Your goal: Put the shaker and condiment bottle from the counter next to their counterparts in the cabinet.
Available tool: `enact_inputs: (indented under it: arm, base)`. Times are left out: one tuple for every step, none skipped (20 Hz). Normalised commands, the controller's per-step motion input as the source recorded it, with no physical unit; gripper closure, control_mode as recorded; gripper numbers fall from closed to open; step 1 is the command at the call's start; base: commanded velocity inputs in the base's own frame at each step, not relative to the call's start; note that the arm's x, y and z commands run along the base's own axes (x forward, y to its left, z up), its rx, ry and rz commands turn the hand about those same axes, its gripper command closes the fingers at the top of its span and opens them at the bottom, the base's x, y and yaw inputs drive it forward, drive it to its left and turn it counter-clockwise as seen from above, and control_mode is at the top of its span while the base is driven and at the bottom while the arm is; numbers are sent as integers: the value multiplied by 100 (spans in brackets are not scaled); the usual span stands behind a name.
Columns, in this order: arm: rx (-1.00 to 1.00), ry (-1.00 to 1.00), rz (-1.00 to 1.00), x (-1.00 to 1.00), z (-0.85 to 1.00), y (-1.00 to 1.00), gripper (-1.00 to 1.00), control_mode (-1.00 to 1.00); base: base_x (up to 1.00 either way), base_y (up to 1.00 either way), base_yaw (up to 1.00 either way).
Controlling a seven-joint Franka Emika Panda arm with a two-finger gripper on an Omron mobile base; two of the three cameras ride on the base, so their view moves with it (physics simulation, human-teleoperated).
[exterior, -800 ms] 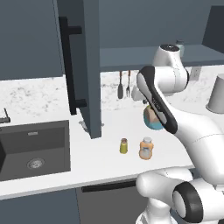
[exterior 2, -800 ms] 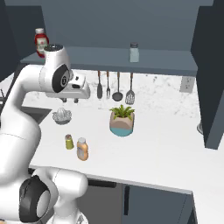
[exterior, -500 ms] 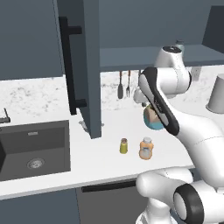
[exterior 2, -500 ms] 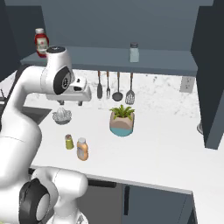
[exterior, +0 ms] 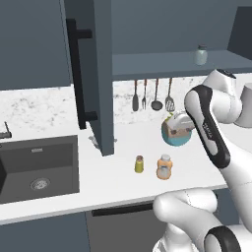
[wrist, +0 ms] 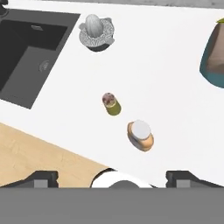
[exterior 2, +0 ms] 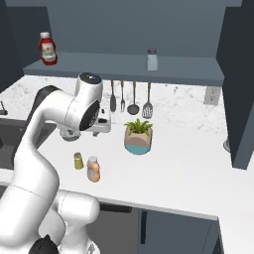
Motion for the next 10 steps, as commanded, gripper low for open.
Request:
enact_inputs:
  arm:
    - [14, -9, 5, -24, -21, -29, -100, -100]
    - [8, -19, 8, -39, -26, -22, -100, -100]
    - [8, -19, 7, -44, -31, -19, -100, -100]
    - [1, -20, 6, -49, -31, -4, -100, -100]
    - [3, -18, 3, -58, -33, -9, -100, -100]
    - [0, -17, 1, -68, -44, 0, -100, -100]
    - [0, -22, 0, -68, -46, -4, -100, -100]
    - [0, -31, 0, -71, -60, 0, -100, -100]
    - [0, -41, 0, -72, -63, 0, -100, -100]
    - [0, -43, 0, -65, -68, 0, -100, -100]
  base:
    - [0, 0, 0]
    - [0, 0, 0]
    - [0, 0, 0]
    - [0, 0, 0]
    - [0, 0, 0]
    - [0, 0, 0]
    - [0, 0, 0]
    - [0, 0, 0]
    - [0, 0, 0]
    - [0, 0, 0]
